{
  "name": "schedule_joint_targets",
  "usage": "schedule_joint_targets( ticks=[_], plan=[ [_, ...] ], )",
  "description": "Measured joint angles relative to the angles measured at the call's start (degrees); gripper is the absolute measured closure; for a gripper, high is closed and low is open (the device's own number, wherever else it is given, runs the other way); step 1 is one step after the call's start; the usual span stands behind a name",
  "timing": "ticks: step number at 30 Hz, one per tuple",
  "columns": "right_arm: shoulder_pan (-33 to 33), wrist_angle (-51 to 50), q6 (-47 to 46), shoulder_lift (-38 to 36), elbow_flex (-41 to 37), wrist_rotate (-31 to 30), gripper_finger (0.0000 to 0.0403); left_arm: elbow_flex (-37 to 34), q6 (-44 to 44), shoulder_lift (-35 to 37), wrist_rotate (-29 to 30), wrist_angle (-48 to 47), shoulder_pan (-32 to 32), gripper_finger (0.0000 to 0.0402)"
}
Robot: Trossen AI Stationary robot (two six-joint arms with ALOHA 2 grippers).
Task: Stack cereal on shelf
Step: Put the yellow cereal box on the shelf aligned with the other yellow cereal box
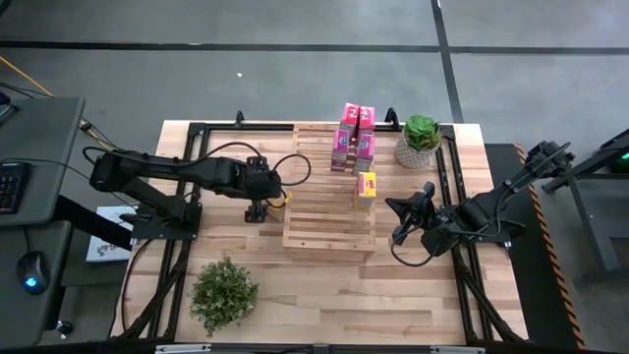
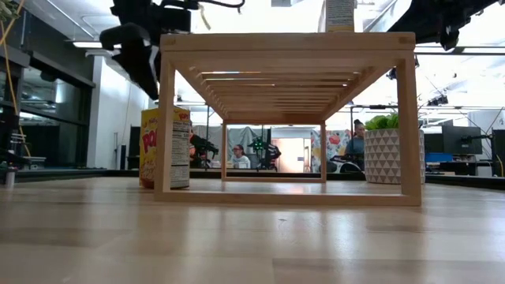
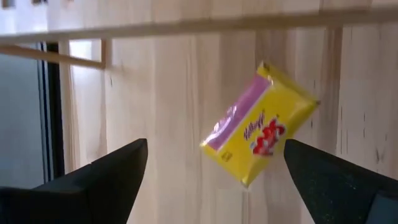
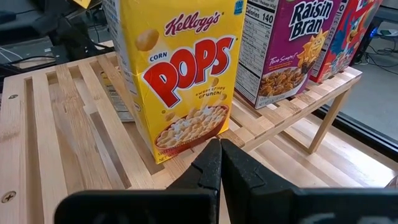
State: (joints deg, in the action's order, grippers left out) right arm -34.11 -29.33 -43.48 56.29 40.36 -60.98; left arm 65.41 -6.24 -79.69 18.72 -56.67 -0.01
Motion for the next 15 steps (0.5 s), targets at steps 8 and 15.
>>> schedule_joint_targets(
  ticks=[8, 15],
  plan=[
    [0.00, 0.01, -0.03, 0.00, -0.02, 0.01, 0.0403, 0.04, -3.82, -2.48, -4.92, -1.11, -0.04, 0.0034],
    [0.00, -0.01, -0.03, 0.00, -0.02, 0.03, 0.0403, 0.01, -7.46, -6.43, -4.17, -0.73, 0.07, 0.0036]
  ],
)
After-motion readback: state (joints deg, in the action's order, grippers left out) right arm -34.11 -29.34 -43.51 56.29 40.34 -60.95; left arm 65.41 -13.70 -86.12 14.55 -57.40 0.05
